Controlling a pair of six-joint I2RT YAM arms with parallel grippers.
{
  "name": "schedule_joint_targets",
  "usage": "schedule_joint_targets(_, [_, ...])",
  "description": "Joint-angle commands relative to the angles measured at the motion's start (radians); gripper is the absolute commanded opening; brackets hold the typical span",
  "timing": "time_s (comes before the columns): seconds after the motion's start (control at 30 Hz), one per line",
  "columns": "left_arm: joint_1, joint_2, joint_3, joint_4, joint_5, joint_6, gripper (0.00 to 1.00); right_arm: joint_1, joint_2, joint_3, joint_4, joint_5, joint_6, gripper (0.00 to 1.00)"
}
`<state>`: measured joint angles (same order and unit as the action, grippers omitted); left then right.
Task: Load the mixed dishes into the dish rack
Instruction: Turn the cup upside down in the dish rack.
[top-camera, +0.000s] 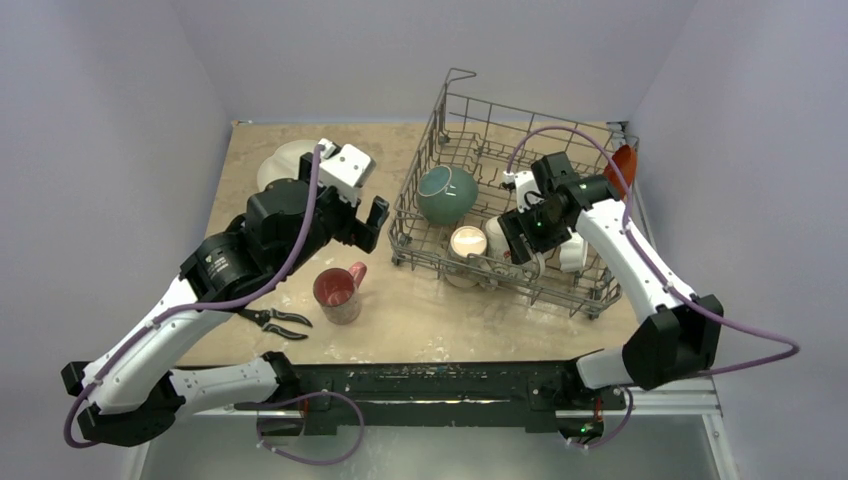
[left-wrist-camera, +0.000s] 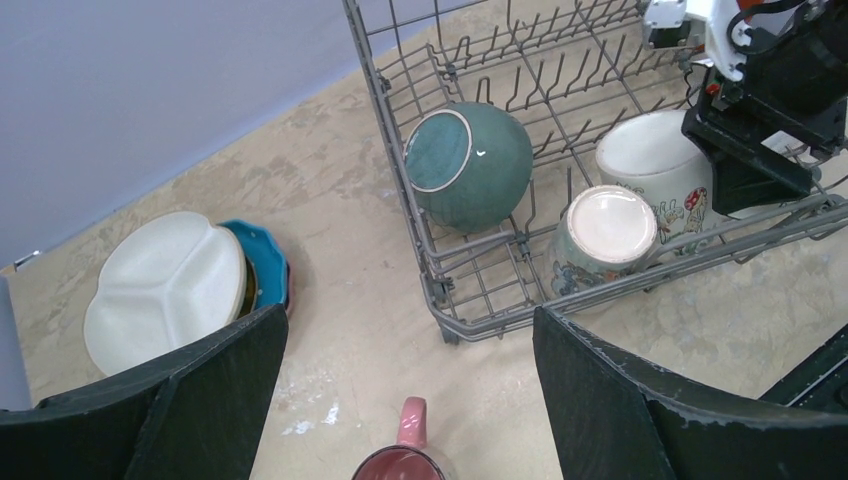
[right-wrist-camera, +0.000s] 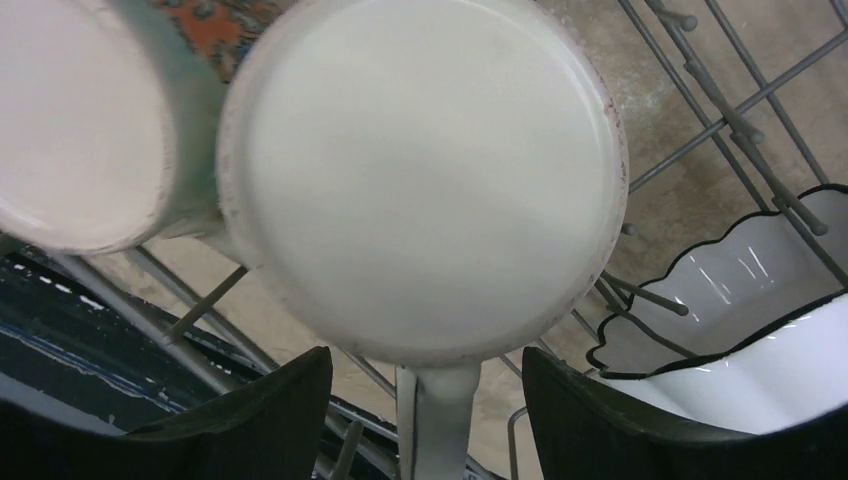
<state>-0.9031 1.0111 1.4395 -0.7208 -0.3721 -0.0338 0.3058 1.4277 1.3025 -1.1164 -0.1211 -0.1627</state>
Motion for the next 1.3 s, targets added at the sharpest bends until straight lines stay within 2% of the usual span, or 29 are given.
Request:
schedule_joint_targets(0.0, [0.007,0.016,0.048,0.016,0.014,-0.014,0.91,0.034,-0.099,0.008,0.043,-0.085,-0.049,0.69])
schedule_joint_targets(0.23, [0.007,0.03,0.065,0.007,0.032,-0.028,0.91,0.041,-0.156,0.009,0.066,-0.073,-0.05,0.67])
schedule_joint_targets(0.47, [0.006,0.037,0.07,0.006,0.049,-0.051,0.9,0.042,-0.162,-0.027,0.216,-0.013,-0.032,0.62])
schedule_joint_targets(0.6, [0.007,0.033,0.071,0.0,0.052,-0.055,0.9,0.051,-0.142,-0.053,0.176,0.055,-0.08,0.56])
schedule_joint_targets(0.83, [0.007,0.027,0.065,-0.004,0.052,-0.057,0.9,0.085,-0.199,-0.156,0.133,0.133,-0.162,0.56])
schedule_joint_targets(0.93, [0.007,0.032,0.067,0.002,0.062,-0.06,0.9,0.119,-0.224,-0.223,0.168,0.151,-0.161,0.42])
schedule_joint_targets(1.0, [0.006,0.035,0.068,0.004,0.069,-0.061,0.9,0.144,-0.225,-0.262,0.189,0.18,-0.153,0.24])
schedule_joint_targets(1.13, [0.006,0.035,0.067,0.002,0.077,-0.066,0.9,0.167,-0.23,-0.317,0.248,0.254,-0.144,0.01])
schedule_joint_targets(1.27, [0.006,0.031,0.065,0.0,0.079,-0.069,0.9,0.175,-0.241,-0.336,0.298,0.376,-0.113,0.0])
